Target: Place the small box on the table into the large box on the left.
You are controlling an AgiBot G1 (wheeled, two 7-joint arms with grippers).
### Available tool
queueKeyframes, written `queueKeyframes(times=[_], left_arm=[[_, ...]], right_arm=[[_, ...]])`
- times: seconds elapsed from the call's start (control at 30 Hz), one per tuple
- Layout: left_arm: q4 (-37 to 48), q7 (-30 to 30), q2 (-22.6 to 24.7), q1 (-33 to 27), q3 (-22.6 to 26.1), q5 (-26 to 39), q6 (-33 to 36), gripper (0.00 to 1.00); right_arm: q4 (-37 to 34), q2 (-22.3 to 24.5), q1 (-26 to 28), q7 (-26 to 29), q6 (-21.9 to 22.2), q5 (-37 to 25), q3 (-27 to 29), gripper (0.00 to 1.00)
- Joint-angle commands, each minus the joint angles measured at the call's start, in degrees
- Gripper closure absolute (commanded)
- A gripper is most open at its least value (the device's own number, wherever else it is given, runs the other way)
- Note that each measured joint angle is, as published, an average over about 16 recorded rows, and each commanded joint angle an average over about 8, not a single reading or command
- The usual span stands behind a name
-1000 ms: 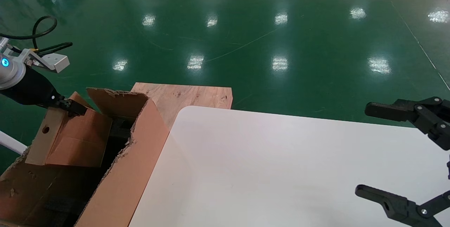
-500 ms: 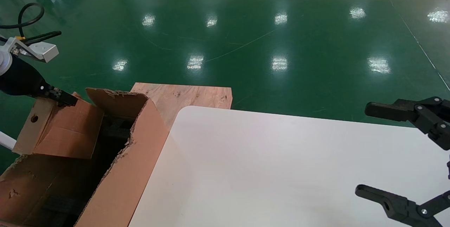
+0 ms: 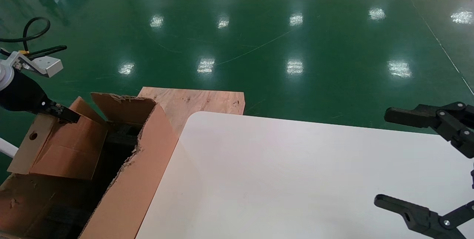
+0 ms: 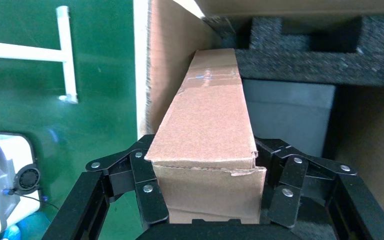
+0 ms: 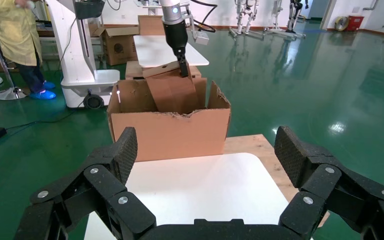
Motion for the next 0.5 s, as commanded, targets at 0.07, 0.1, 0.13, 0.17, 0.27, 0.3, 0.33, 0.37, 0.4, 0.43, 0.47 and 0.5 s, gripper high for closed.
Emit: queueKeyframes(times=[0.07,0.1,0.13,0.17,0.27,0.3,0.33,0.37,0.4,0.43,0.47,0.5], left_arm=[[0.2,-0.5,-0.1,0.7,0.0,0.0,-1.5,1.0],[0.3,-0.5,-0.1,0.8,0.0,0.0,-1.7,1.0],[0.3,-0.6,-0.2,1.0,0.0,0.0,-1.7,1.0],[0.3,-0.6,-0.2,1.1,0.1,0.1,-1.6,1.0],[0.3,-0.4,-0.4,1.4,0.2,0.2,-0.9,1.0],[0.2,-0.2,-0.5,1.5,0.2,0.3,-0.6,1.0],[0.2,-0.1,-0.5,1.5,0.2,0.3,-0.3,1.0],[0.1,0.1,-0.6,1.6,0.3,0.4,0.0,1.0],[0.1,0.3,-0.6,1.6,0.3,0.5,0.3,1.0],[0.0,0.5,-0.7,1.6,0.3,0.5,0.5,1.0],[-0.1,0.7,-0.7,1.6,0.4,0.5,0.7,1.0],[-0.1,0.9,-0.8,1.6,0.4,0.6,0.9,1.0]], right_arm=[[0.0,0.0,0.0,0.0,0.0,0.0,0.0,0.0],[0.0,0.0,0.0,0.0,0.0,0.0,0.0,0.0],[0.0,0.0,0.0,0.0,0.0,0.0,0.0,0.0],[0.0,0.0,0.0,0.0,0.0,0.0,0.0,0.0],[0.0,0.0,0.0,0.0,0.0,0.0,0.0,0.0],[0.0,0.0,0.0,0.0,0.0,0.0,0.0,0.0],[0.0,0.0,0.0,0.0,0.0,0.0,0.0,0.0],[0.0,0.0,0.0,0.0,0.0,0.0,0.0,0.0],[0.0,0.0,0.0,0.0,0.0,0.0,0.0,0.0],[0.0,0.0,0.0,0.0,0.0,0.0,0.0,0.0],[0.0,0.0,0.0,0.0,0.0,0.0,0.0,0.0],[0.0,0.0,0.0,0.0,0.0,0.0,0.0,0.0]])
